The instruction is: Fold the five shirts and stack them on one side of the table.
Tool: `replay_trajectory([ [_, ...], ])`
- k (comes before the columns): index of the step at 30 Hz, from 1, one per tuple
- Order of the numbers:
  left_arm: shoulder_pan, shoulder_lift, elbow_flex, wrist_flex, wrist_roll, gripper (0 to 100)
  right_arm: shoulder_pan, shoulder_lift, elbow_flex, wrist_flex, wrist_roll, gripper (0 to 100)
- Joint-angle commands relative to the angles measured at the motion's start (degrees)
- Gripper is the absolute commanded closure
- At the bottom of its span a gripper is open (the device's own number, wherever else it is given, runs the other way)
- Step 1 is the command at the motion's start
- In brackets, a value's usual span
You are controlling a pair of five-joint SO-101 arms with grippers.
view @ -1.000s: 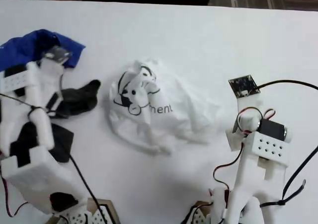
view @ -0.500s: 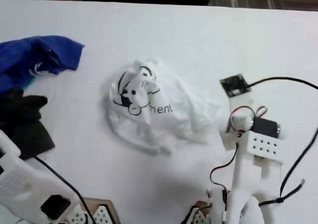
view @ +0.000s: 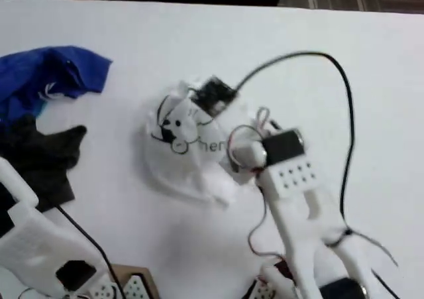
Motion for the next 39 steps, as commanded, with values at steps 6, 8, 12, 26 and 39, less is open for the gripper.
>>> replay_trajectory([
  [6,6.9,-32.0,23.0,-2.5,0.4,74,-5.6,30.4,-25.4,6.0,-5.2,62.6],
  [8,6.9,-38.9,32.6,-5.9,0.3,74,-8.3,34.0,-27.7,6.4,-6.2,62.6],
  [12,6.9,-49.5,52.2,-11.7,0.2,74,-12.2,39.5,-28.6,5.0,-6.3,62.6],
  [26,7.1,-67.2,74.5,-18.9,-2.8,74,7.2,53.3,-46.0,0.4,-6.2,97.4],
  [39,6.9,-68.1,77.8,-21.5,-6.3,74,28.3,53.3,-66.3,13.9,-5.7,97.8],
])
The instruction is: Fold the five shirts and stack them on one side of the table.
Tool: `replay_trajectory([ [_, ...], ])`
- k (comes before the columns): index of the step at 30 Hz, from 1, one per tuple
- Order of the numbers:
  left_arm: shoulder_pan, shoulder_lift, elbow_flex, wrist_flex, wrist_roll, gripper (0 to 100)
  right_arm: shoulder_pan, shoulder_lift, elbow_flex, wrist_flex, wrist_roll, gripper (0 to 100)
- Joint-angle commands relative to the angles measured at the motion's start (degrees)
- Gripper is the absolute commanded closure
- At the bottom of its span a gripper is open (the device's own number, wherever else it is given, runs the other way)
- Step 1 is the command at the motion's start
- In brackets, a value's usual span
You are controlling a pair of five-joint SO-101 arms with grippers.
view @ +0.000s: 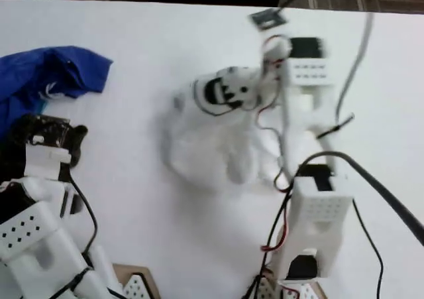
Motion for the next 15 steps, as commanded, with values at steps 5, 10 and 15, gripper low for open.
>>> replay_trajectory([
  [5,0.2,-0.9,-0.1,-2.0,-0.2,74,9.6,-0.5,-6.8,0.9,0.1,97.5],
  [10,0.3,-0.9,-0.1,-2.5,-0.2,74,7.0,-0.5,-4.9,2.3,3.4,77.3],
  [15,0.3,-0.9,-0.1,-4.1,-0.4,74,2.5,-4.8,-2.3,2.5,3.4,58.7],
])
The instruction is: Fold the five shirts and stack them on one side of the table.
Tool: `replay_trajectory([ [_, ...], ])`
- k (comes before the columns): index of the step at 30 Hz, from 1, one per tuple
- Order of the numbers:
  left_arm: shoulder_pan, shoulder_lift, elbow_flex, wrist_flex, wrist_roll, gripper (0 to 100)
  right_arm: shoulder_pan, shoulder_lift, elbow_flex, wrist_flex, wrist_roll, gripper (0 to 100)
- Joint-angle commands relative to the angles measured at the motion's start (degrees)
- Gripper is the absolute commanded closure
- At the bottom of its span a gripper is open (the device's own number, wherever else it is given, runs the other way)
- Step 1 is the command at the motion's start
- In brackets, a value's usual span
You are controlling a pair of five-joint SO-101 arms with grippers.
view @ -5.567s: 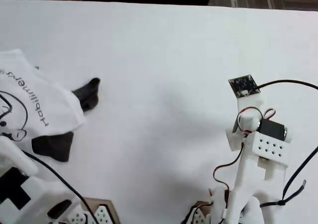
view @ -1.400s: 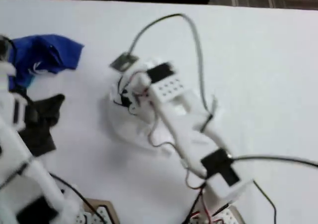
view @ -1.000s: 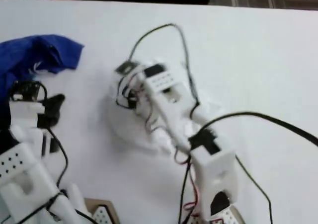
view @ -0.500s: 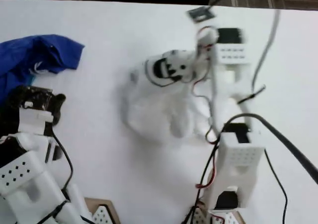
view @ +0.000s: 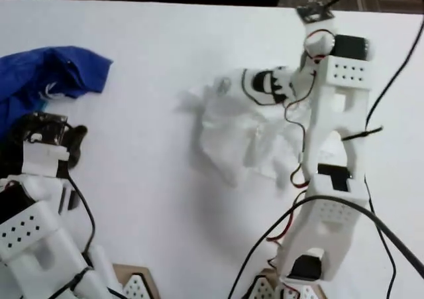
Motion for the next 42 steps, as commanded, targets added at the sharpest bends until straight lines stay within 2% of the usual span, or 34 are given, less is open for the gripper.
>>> replay_trajectory([
  [1,0.3,-0.9,-0.1,-1.7,-0.3,74,-4.8,-7.4,2.0,0.7,0.4,59.0],
  [5,0.3,-0.8,-0.1,-3.3,-0.2,74,-15.3,-20.7,14.2,0.7,0.4,64.2],
  [9,0.3,-0.8,-0.1,-4.9,-0.2,74,-28.2,-32.1,34.0,0.3,-2.3,67.7],
  [13,0.3,-0.8,-0.1,-5.2,-0.2,74,-36.9,-36.7,52.4,-6.3,-3.5,67.4],
  [17,0.3,-0.8,-0.1,-5.2,-0.2,74,-36.4,-35.6,63.1,-15.7,-2.5,67.5],
  [21,0.3,-0.8,-0.1,-5.2,-0.2,74,-36.0,-31.0,68.7,-20.7,-0.7,67.6],
  [29,0.3,-0.8,-0.1,-4.8,-0.2,74,-34.2,-17.8,66.2,-24.2,-1.2,68.6],
  [34,0.3,-0.8,0.0,-4.8,-0.2,74,-26.1,-10.9,58.1,-26.8,-1.8,86.2],
  [37,0.3,-0.8,0.1,-4.8,-0.2,74,-22.5,-8.0,52.3,-24.6,-6.9,97.1],
  [42,0.4,-0.9,3.0,-6.1,-0.2,74,-21.2,-6.3,44.7,-18.9,-8.7,97.8],
])
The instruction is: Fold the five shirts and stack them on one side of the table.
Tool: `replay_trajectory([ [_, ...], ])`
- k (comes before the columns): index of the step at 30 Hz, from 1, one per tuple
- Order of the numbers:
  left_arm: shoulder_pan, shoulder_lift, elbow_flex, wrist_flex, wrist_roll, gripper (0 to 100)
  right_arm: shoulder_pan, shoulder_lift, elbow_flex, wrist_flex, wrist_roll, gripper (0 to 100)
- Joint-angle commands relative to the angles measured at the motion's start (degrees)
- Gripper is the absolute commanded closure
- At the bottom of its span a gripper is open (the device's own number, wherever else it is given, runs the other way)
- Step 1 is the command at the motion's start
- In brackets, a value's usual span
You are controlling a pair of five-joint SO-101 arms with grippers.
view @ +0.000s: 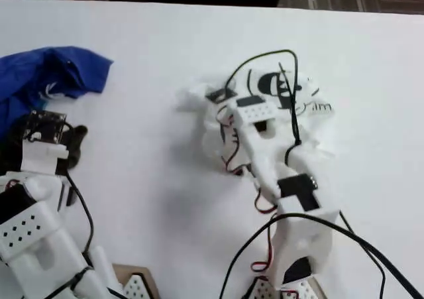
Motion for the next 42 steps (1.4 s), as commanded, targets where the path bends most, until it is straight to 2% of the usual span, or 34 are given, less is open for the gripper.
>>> replay_trajectory([
  [1,0.4,-0.8,1.5,-2.5,-0.2,74,0.1,0.0,-7.0,3.8,-0.3,97.8],
  [6,0.4,-0.8,5.2,-7.3,-0.2,74,-1.7,-6.3,-20.0,13.9,6.2,97.8],
  [10,2.8,-0.8,5.6,-7.7,-0.1,74,-4.0,-15.0,-33.9,20.8,11.0,97.8],
  [14,6.5,-0.7,5.6,-7.6,-0.1,74,-5.9,-24.1,-43.7,21.2,14.8,97.8],
  [19,9.9,-0.7,5.7,-7.6,-0.1,74,-7.3,-31.3,-54.6,21.1,14.6,97.8],
  [24,12.0,-0.7,5.7,-7.6,-0.1,74,0.6,-32.4,-63.0,20.2,13.3,97.8],
  [31,14.9,-0.9,6.9,-7.7,0.0,74,15.4,-29.8,-59.9,15.7,12.5,97.8],
  [34,23.1,-1.0,6.6,-8.1,2.0,74,17.1,-27.0,-56.2,16.4,12.6,97.8],
  [38,40.4,-1.0,2.8,-8.7,6.2,74,18.0,-24.1,-54.0,16.3,12.5,97.8],
  [40,46.8,-0.9,0.6,-12.0,10.6,74,18.0,-22.7,-53.7,16.3,12.5,97.8],
  [42,51.3,-0.7,-0.2,-17.5,18.6,74,18.0,-21.6,-53.6,16.5,12.5,97.8],
])
